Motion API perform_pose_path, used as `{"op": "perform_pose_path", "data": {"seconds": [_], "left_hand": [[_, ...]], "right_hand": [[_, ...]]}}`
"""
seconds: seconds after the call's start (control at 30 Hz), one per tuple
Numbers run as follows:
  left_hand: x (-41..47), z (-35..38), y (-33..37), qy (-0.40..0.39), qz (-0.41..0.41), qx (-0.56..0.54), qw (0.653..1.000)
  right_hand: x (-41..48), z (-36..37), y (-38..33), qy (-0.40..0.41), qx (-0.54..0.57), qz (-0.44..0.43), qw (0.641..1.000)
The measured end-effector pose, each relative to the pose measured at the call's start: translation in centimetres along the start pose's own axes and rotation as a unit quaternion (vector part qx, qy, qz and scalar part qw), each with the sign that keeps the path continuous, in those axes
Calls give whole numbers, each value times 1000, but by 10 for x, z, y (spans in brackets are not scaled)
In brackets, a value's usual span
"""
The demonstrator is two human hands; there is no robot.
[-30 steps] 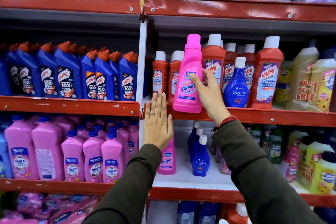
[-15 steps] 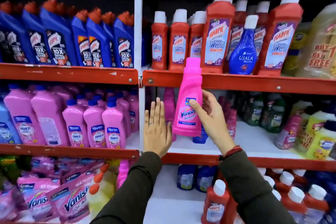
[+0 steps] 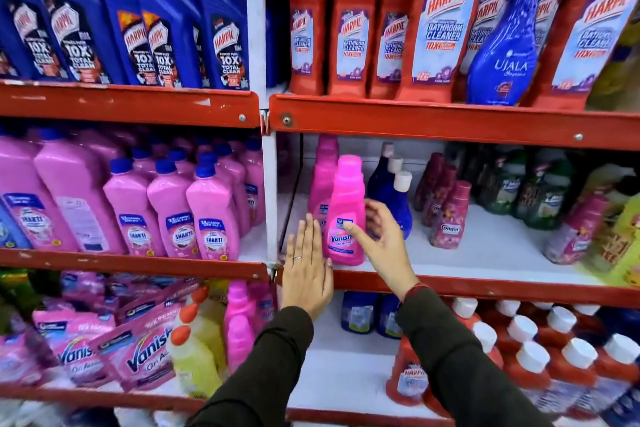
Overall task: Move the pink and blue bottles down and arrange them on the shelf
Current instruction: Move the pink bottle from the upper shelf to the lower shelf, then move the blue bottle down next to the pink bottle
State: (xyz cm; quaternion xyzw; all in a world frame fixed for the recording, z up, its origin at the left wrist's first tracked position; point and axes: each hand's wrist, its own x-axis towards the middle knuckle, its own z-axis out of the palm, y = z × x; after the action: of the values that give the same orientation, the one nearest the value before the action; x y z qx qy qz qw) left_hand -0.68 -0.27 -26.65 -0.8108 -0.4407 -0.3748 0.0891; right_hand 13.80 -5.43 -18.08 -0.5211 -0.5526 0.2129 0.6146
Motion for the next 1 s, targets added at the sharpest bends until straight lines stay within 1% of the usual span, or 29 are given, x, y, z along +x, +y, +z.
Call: {"op": "perform_pose_path", "data": {"seconds": [0.17,0.33,0.5,0.73,0.9,1.0], "left_hand": [[2,6,2,10,-5,5,1000],[1,14,-4,30,16,37,999],[0,17,-5,19,17,42,999],[0,19,-6,28,17,41,999],[0,16,-4,30,20,38,999],[-1,11,-2,31,19,27,999]], "right_hand": [[14,18,20,-22,28,31,999],[20,30,35,-31,29,41,998],[20,35,38,-40,29,58,997],[23,33,37,-60,18,55,996],[16,31,34,-41,-19,46,998],[9,27,29,-16,-20,44,999]]}}
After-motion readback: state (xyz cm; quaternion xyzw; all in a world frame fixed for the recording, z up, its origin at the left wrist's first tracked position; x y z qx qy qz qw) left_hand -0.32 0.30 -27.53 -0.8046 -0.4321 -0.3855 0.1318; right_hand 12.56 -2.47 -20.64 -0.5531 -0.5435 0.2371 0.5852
